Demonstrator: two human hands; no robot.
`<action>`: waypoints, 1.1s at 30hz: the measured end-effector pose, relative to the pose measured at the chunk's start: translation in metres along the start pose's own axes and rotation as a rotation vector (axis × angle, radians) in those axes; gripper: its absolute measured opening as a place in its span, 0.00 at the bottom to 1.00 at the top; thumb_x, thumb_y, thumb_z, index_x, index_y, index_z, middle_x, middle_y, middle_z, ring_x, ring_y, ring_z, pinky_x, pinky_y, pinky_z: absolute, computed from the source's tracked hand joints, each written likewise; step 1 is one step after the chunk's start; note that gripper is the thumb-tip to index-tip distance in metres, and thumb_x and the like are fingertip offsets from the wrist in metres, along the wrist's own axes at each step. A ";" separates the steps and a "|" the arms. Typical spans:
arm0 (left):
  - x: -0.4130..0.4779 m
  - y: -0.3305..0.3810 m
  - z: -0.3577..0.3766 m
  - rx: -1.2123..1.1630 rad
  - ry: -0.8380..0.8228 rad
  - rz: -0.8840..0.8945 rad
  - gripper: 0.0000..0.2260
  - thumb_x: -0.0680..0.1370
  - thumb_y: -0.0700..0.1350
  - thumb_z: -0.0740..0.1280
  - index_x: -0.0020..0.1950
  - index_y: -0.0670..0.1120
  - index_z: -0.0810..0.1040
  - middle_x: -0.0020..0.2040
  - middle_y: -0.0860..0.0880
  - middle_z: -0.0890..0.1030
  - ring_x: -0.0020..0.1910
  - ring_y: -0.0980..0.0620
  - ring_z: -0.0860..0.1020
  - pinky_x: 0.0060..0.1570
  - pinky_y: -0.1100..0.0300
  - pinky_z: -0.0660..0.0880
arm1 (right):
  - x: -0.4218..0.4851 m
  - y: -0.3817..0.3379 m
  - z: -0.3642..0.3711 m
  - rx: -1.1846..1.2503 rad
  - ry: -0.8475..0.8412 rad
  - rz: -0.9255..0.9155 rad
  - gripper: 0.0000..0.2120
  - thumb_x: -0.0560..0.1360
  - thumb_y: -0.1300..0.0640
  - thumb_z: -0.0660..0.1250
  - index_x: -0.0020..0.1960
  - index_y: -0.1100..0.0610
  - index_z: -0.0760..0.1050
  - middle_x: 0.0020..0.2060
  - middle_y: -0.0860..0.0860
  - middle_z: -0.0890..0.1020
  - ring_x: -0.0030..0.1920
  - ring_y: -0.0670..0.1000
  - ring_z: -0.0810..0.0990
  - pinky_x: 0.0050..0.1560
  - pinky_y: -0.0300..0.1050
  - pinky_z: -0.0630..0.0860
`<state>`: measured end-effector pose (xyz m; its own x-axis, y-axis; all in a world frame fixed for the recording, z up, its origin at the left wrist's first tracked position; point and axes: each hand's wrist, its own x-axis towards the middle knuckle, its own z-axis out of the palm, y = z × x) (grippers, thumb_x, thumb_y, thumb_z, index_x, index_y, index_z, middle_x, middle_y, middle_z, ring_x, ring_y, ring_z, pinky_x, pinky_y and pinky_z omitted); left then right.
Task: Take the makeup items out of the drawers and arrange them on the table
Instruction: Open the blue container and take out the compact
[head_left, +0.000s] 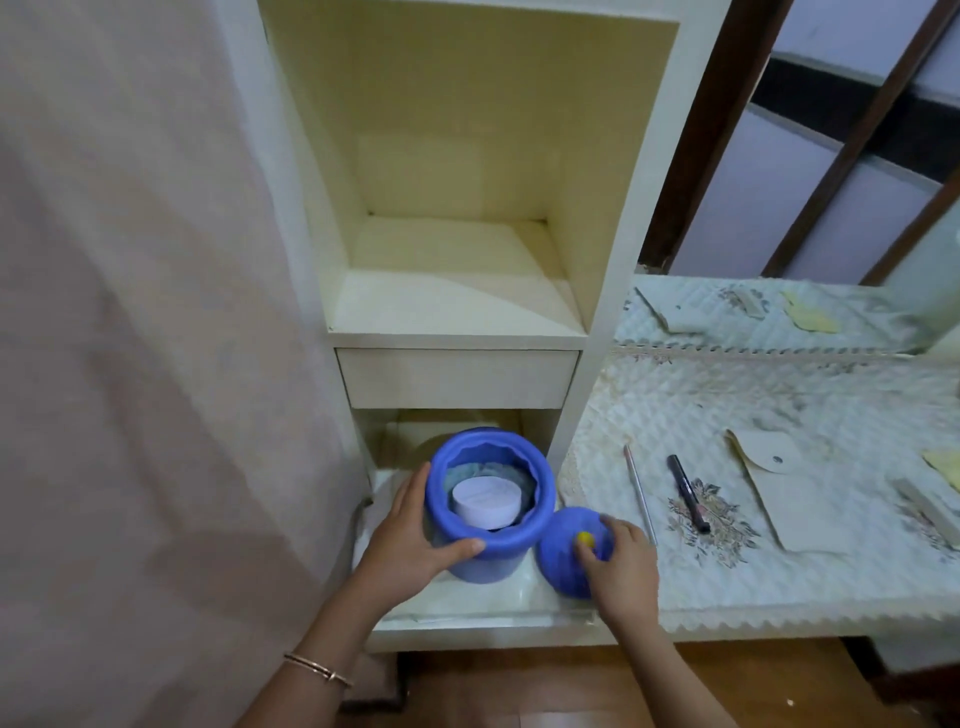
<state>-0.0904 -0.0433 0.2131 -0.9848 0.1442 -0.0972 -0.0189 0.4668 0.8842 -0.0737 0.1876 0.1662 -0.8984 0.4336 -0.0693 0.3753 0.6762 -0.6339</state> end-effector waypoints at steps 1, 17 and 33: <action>0.000 0.000 0.000 -0.001 -0.001 -0.001 0.38 0.65 0.49 0.77 0.64 0.66 0.55 0.58 0.72 0.58 0.59 0.69 0.60 0.50 0.84 0.59 | -0.001 -0.009 -0.007 0.085 0.079 -0.021 0.19 0.70 0.60 0.69 0.60 0.62 0.74 0.57 0.59 0.78 0.59 0.58 0.75 0.59 0.50 0.70; 0.000 0.002 0.000 -0.090 -0.037 0.033 0.38 0.56 0.62 0.70 0.59 0.72 0.52 0.59 0.73 0.59 0.63 0.64 0.64 0.58 0.72 0.63 | 0.023 -0.142 -0.002 -0.605 -0.701 -0.449 0.21 0.68 0.53 0.70 0.59 0.57 0.73 0.54 0.55 0.81 0.54 0.56 0.78 0.54 0.46 0.74; 0.020 0.002 0.014 0.056 0.011 -0.009 0.59 0.53 0.64 0.75 0.75 0.47 0.48 0.76 0.49 0.49 0.73 0.59 0.48 0.66 0.68 0.46 | 0.012 -0.059 -0.093 0.224 -0.048 -0.243 0.09 0.71 0.56 0.70 0.51 0.55 0.80 0.37 0.53 0.81 0.32 0.41 0.74 0.35 0.24 0.69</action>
<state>-0.1078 -0.0274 0.2067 -0.9865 0.1297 -0.0999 -0.0188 0.5166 0.8560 -0.0859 0.2081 0.2747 -0.9673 0.2435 0.0714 0.0943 0.6062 -0.7897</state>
